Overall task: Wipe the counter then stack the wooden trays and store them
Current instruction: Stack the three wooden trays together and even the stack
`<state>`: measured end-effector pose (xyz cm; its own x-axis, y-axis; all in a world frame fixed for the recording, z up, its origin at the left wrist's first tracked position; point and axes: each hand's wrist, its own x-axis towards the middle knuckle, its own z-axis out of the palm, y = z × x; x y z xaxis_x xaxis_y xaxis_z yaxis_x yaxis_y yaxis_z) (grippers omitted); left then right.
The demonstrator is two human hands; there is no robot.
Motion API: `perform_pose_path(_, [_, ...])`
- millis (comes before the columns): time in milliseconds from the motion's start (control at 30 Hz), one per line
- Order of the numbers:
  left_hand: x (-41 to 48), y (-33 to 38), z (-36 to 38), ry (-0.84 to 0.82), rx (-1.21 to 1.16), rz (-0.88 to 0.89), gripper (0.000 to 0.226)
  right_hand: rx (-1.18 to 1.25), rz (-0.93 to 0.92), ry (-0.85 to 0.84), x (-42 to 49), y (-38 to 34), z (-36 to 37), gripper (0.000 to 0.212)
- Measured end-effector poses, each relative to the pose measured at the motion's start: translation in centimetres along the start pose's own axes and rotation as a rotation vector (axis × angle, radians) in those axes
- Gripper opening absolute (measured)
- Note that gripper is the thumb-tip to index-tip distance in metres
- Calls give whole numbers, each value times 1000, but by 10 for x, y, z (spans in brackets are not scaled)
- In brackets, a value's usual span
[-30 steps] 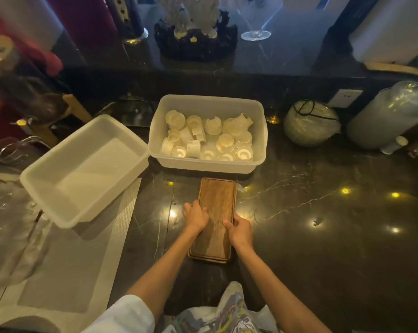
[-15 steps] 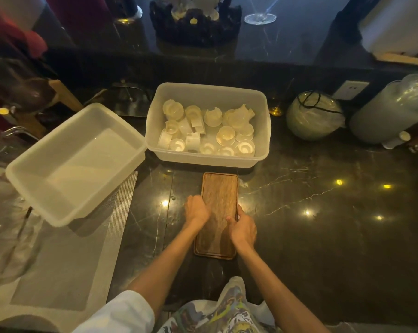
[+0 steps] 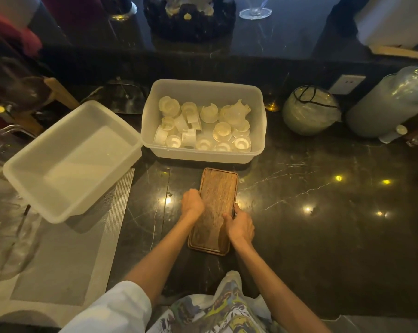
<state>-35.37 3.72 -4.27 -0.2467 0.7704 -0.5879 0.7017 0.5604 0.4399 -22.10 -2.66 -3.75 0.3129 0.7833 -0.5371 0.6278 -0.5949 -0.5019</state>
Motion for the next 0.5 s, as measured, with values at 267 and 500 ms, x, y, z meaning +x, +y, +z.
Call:
perform_pose_path(267, [-12, -9, 9, -95, -160, -77, 26, 86, 45, -120, 9, 4, 4, 51])
perform_pose_path(500, [-61, -11, 43, -312, -899, -391, 39, -214, -88, -183, 41, 7, -33, 54])
